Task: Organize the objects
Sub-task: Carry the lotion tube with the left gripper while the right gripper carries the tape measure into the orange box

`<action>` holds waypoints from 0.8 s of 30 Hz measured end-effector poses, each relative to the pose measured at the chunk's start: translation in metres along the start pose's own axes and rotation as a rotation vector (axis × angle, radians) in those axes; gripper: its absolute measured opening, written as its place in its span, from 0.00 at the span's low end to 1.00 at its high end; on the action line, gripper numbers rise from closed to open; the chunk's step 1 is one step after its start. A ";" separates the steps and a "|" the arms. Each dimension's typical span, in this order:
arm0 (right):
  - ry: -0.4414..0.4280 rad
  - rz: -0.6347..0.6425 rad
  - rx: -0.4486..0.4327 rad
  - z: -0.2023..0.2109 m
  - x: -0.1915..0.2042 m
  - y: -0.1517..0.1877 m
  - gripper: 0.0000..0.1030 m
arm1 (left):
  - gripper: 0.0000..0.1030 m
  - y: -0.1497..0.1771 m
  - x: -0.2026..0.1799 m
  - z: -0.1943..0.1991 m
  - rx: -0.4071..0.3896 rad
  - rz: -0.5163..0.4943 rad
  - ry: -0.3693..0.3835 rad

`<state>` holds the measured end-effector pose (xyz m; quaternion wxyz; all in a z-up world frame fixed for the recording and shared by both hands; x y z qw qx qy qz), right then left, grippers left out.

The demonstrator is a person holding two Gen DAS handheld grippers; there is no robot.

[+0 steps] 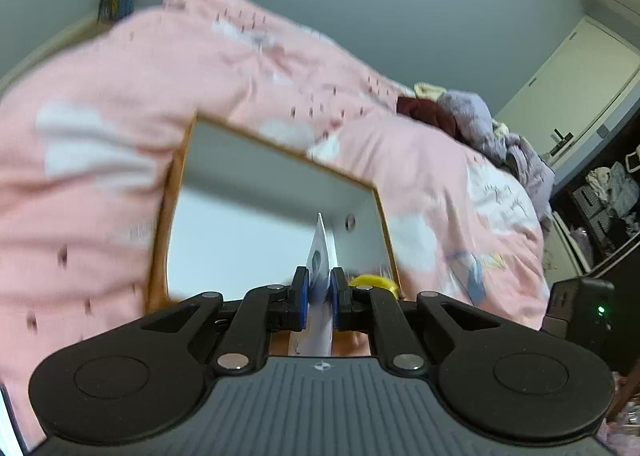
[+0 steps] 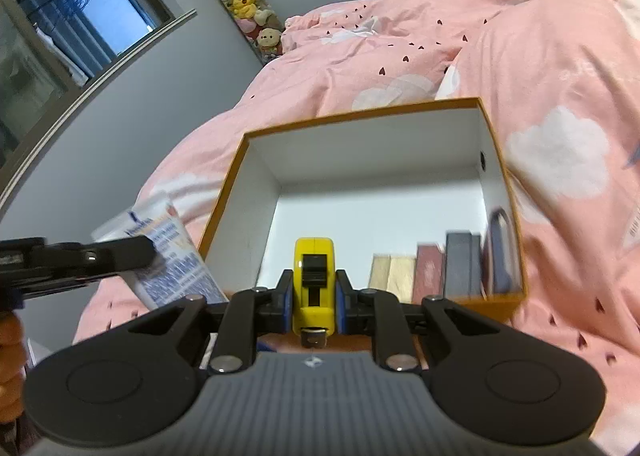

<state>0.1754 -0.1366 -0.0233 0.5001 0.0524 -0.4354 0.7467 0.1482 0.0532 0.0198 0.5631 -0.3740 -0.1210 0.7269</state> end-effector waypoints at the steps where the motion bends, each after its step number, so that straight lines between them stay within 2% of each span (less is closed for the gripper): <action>1: 0.006 -0.004 0.008 -0.007 -0.001 -0.004 0.21 | 0.12 -0.006 -0.003 -0.003 -0.023 -0.023 -0.019; 5: 0.009 -0.007 0.082 -0.048 -0.004 -0.010 0.21 | 0.12 -0.023 -0.001 -0.023 -0.081 -0.068 -0.106; 10: 0.033 -0.048 0.187 -0.096 -0.017 -0.006 0.21 | 0.12 -0.025 0.007 -0.056 -0.107 -0.126 -0.196; 12: 0.033 -0.065 0.234 -0.113 -0.020 -0.002 0.21 | 0.12 -0.022 0.017 -0.075 -0.094 -0.130 -0.221; 16: 0.054 -0.082 0.309 -0.134 -0.026 0.006 0.20 | 0.12 -0.009 0.039 -0.108 -0.025 -0.084 -0.231; 20: 0.072 -0.081 0.363 -0.145 -0.030 0.015 0.20 | 0.12 0.001 0.046 -0.119 -0.023 -0.111 -0.251; 24: 0.092 -0.082 0.385 -0.150 -0.034 0.022 0.22 | 0.11 0.006 0.046 -0.125 -0.012 -0.127 -0.242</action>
Point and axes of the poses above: each gripper's, at about its wrist camera, not at the fingertips, and z roughly against the way its jaws point, x to its left, y to its underside, the point moved 8 cm from there along -z, roughly the way its jaws point, and after that the axes turned 5 degrees about -y, right-handed, at the moved point
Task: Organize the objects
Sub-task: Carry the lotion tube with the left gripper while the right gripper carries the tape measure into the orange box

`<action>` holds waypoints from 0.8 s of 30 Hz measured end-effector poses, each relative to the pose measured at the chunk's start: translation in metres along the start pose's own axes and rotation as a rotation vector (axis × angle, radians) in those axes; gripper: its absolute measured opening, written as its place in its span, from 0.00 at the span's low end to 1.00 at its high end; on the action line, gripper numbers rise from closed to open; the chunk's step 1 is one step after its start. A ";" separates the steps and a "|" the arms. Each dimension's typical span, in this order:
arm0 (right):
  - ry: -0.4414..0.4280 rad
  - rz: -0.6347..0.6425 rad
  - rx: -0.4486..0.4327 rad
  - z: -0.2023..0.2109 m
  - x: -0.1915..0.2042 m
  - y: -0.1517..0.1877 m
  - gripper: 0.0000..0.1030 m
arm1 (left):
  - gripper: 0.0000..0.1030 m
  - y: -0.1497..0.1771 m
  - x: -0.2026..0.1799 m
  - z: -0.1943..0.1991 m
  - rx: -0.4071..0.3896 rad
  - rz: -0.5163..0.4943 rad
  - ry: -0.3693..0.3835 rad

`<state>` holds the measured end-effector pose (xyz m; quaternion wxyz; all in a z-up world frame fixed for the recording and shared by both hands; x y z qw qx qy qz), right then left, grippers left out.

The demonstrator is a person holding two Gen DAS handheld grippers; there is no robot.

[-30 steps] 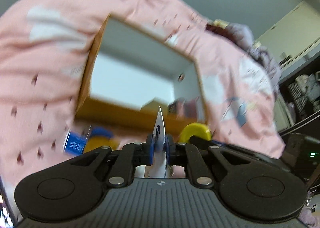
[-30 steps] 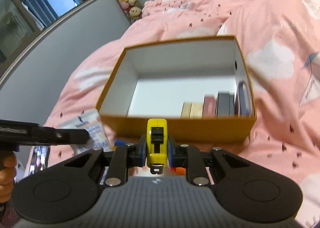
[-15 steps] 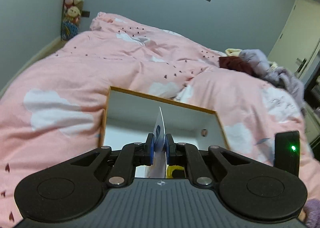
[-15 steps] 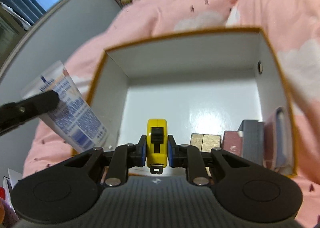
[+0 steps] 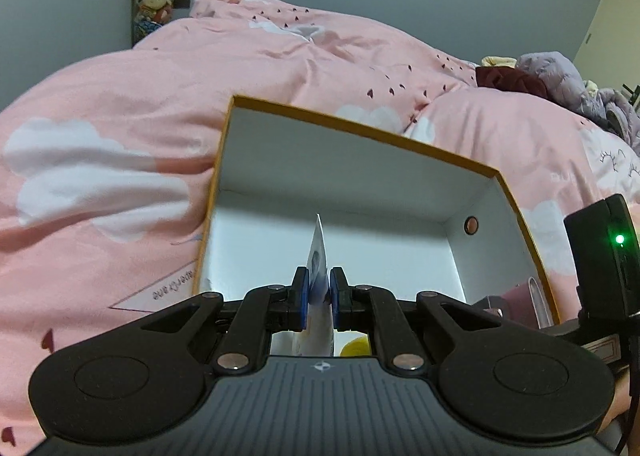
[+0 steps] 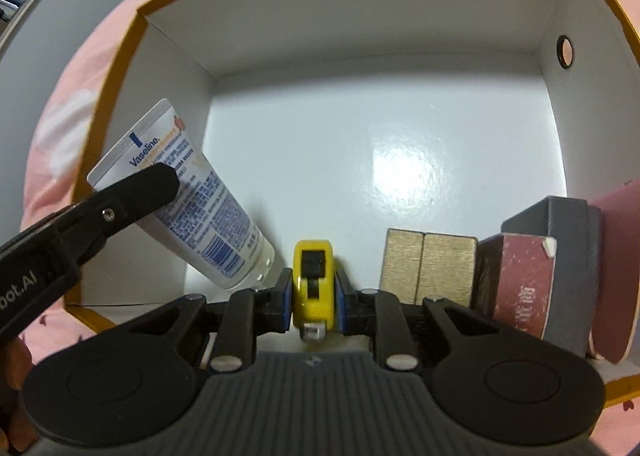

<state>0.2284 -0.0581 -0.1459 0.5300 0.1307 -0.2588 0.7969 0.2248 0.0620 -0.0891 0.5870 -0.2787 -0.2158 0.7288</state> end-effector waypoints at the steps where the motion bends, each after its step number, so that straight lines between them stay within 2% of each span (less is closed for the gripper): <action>1: 0.001 0.004 -0.003 0.001 0.000 0.001 0.22 | 0.11 0.002 0.000 -0.001 0.004 -0.001 0.001; 7: 0.050 0.099 -0.067 0.024 0.009 0.006 0.25 | 0.11 0.011 -0.005 -0.007 -0.003 -0.045 -0.022; 13: 0.114 0.177 -0.180 0.065 0.011 0.009 0.25 | 0.11 0.017 -0.009 -0.008 0.031 -0.005 0.036; 18: 0.125 0.153 -0.246 0.088 0.009 0.018 0.24 | 0.12 0.020 -0.008 -0.010 0.052 0.058 0.099; 24: 0.093 0.077 -0.268 0.097 -0.006 0.018 0.25 | 0.12 0.023 -0.011 -0.012 0.081 0.106 0.137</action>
Point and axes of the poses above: each gripper's, at about its wrist camera, not at the fingertips, and z roughly against the way its jaws point, x to its left, y to its underside, the point moved 8 cm from there along -z, roughly the way its jaws point, and after that the axes turned 5 degrees about -y, right-handed, at the moved point
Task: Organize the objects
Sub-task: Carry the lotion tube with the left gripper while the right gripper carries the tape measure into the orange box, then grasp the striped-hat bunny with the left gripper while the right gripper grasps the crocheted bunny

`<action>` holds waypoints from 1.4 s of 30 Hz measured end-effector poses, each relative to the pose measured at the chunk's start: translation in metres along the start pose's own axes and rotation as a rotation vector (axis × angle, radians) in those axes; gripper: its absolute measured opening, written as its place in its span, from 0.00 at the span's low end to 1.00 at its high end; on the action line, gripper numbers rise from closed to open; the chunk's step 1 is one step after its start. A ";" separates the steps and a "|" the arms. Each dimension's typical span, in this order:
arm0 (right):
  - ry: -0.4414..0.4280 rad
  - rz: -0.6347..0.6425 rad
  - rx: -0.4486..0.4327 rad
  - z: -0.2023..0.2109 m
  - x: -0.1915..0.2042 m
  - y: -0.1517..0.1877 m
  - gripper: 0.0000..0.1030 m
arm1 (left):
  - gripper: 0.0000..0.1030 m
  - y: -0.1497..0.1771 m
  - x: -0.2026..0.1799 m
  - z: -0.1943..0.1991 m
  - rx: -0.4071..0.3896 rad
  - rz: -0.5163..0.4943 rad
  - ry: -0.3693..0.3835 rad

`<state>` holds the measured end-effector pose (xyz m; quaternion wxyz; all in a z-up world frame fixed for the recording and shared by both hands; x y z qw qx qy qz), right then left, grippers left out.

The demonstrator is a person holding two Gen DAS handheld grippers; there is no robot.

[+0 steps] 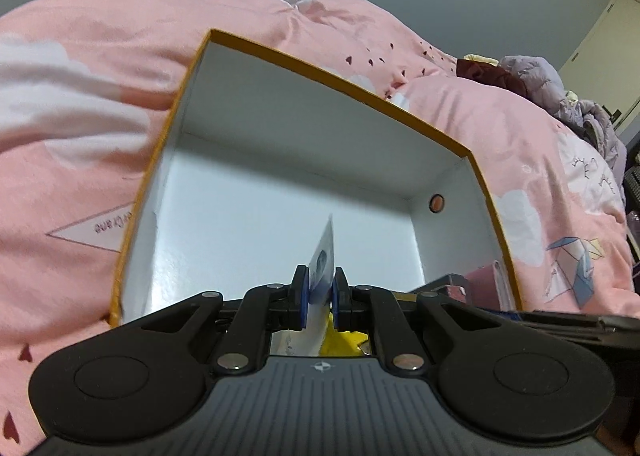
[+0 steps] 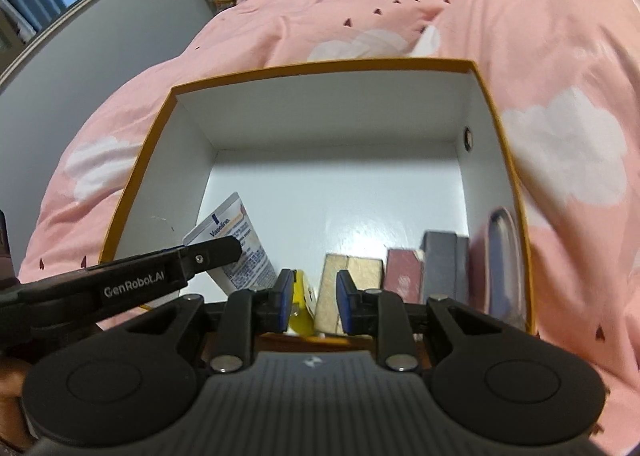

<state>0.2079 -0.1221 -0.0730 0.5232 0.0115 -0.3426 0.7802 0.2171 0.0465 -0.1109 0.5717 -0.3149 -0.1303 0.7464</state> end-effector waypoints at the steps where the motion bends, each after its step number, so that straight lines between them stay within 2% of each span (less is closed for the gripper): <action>1: 0.003 -0.009 -0.002 -0.008 0.002 -0.001 0.25 | 0.12 0.001 -0.002 -0.001 0.011 0.003 0.004; 8: 0.005 -0.045 -0.010 -0.003 -0.009 0.009 0.25 | 0.16 0.004 -0.011 -0.002 0.052 0.036 0.036; 16: 0.013 -0.019 -0.026 0.001 -0.005 0.011 0.25 | 0.24 0.009 -0.024 -0.002 0.076 -0.022 0.039; 21: 0.015 -0.009 -0.040 0.006 -0.004 0.012 0.26 | 0.37 0.014 -0.034 0.006 0.037 -0.108 0.022; 23: 0.011 -0.005 -0.055 0.011 -0.003 0.012 0.32 | 0.38 0.016 -0.035 0.013 0.008 -0.133 0.010; 26: 0.008 0.018 -0.091 0.021 -0.001 0.013 0.35 | 0.39 0.018 -0.038 0.030 -0.039 -0.153 0.015; 30: 0.016 0.050 -0.139 0.039 0.001 0.016 0.40 | 0.47 0.019 -0.039 0.061 -0.078 -0.185 0.029; 33: 0.018 0.056 -0.150 0.054 0.002 0.023 0.42 | 0.47 0.024 -0.043 0.084 -0.059 -0.219 0.072; 36: 0.009 0.053 -0.143 0.067 0.003 0.035 0.50 | 0.49 0.034 -0.043 0.104 -0.047 -0.238 0.094; 39: 0.021 0.034 -0.126 0.077 0.000 0.051 0.52 | 0.49 0.048 -0.039 0.116 -0.022 -0.241 0.089; 42: 0.073 -0.014 -0.100 0.088 -0.011 0.071 0.52 | 0.49 0.063 -0.034 0.121 -0.006 -0.242 0.055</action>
Point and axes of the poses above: each gripper's, at about its wrist camera, not at the fingertips, and z roughly against the way its jaws point, x to its left, y to its underside, the point moved 8 cm from there along -z, roughly the way its jaws point, and after that the axes turned 5 degrees about -y, right-handed, at the moved point
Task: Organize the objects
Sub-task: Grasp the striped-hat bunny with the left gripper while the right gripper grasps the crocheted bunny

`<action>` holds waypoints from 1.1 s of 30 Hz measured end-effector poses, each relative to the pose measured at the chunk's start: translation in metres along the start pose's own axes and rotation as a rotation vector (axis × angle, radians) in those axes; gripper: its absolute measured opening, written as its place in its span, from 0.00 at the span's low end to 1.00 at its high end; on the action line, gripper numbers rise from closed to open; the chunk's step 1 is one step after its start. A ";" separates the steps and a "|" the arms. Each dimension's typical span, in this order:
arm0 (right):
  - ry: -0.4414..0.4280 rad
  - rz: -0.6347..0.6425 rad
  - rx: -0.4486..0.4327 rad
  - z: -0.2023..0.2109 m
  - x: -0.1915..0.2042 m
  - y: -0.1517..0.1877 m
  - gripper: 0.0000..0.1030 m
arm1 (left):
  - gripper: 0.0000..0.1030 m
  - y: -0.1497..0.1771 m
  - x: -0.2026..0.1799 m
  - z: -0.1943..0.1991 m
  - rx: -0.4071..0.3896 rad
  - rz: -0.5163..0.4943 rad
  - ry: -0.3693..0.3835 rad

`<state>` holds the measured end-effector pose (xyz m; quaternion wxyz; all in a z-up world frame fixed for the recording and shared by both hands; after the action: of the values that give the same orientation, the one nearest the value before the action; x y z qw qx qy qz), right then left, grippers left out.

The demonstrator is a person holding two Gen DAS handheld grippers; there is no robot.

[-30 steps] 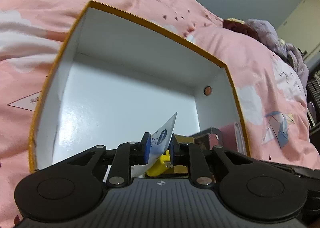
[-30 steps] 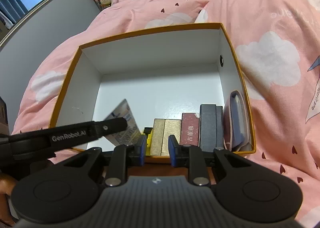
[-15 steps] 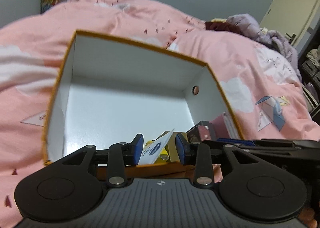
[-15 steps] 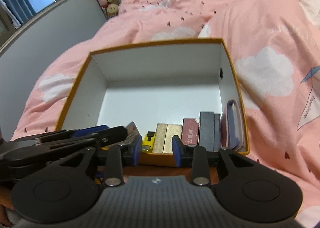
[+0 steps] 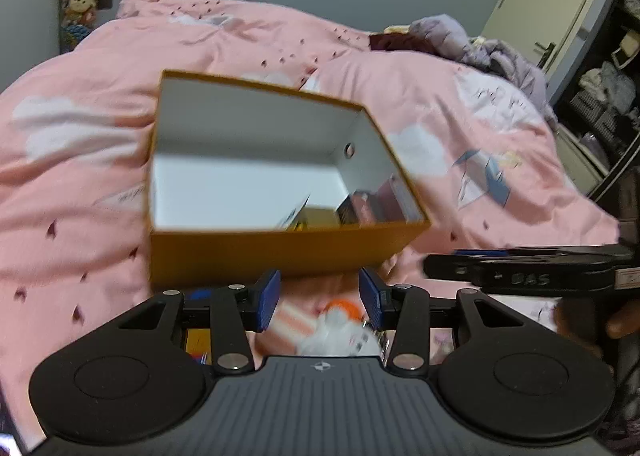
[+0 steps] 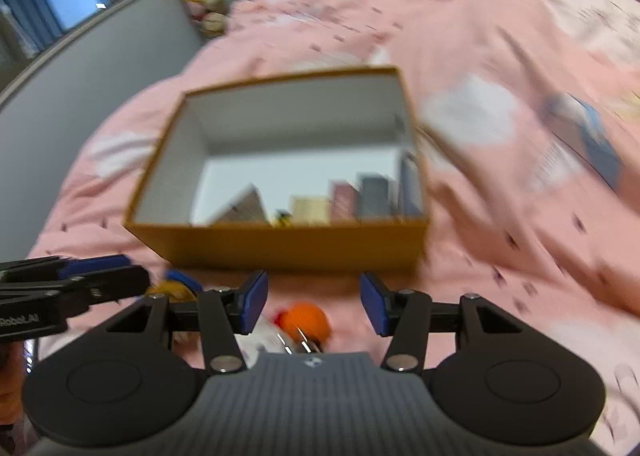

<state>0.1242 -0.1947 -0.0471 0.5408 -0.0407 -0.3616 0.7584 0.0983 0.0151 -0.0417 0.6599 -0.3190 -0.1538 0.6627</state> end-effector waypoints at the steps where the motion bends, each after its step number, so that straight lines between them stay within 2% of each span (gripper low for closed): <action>1: 0.022 -0.018 0.008 0.004 -0.005 0.007 0.53 | 0.49 0.005 0.000 0.000 0.008 -0.002 -0.008; 4: 0.058 -0.078 0.045 0.014 -0.016 0.027 0.53 | 0.49 0.018 -0.004 -0.002 0.050 -0.004 0.000; 6: 0.065 -0.117 0.074 0.019 -0.021 0.040 0.58 | 0.49 0.026 -0.006 -0.004 0.073 -0.003 0.009; 7: 0.074 -0.131 0.090 0.021 -0.023 0.046 0.63 | 0.49 0.029 -0.007 -0.006 0.083 -0.005 0.011; 11: 0.060 -0.156 0.102 0.028 -0.020 0.060 0.68 | 0.49 0.038 -0.010 -0.011 0.112 -0.004 0.014; 19: 0.037 -0.184 0.183 0.008 -0.014 0.087 0.69 | 0.50 0.046 -0.013 -0.014 0.131 0.009 -0.001; 25: 0.021 -0.146 0.161 0.005 -0.008 0.081 0.59 | 0.61 0.054 -0.006 -0.027 0.183 0.101 0.016; 28: 0.005 -0.106 0.120 0.009 -0.003 0.070 0.59 | 0.65 0.058 0.000 -0.036 0.211 0.172 0.025; 33: 0.023 -0.023 0.043 0.010 0.003 0.044 0.59 | 0.65 0.067 0.013 -0.057 0.272 0.308 0.001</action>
<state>0.0832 -0.2035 -0.0651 0.5541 -0.0337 -0.3394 0.7593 0.0830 0.0095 -0.1295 0.5879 -0.2471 -0.0121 0.7702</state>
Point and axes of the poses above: each gripper's, at about its wrist camera, not at the fingertips, and z roughly against the way its jaws point, x to its left, y to its underside, the point moved 8 cm from there along -z, roughly the way its jaws point, and after that the axes turned 5 degrees about -y, right-handed, at the moved point
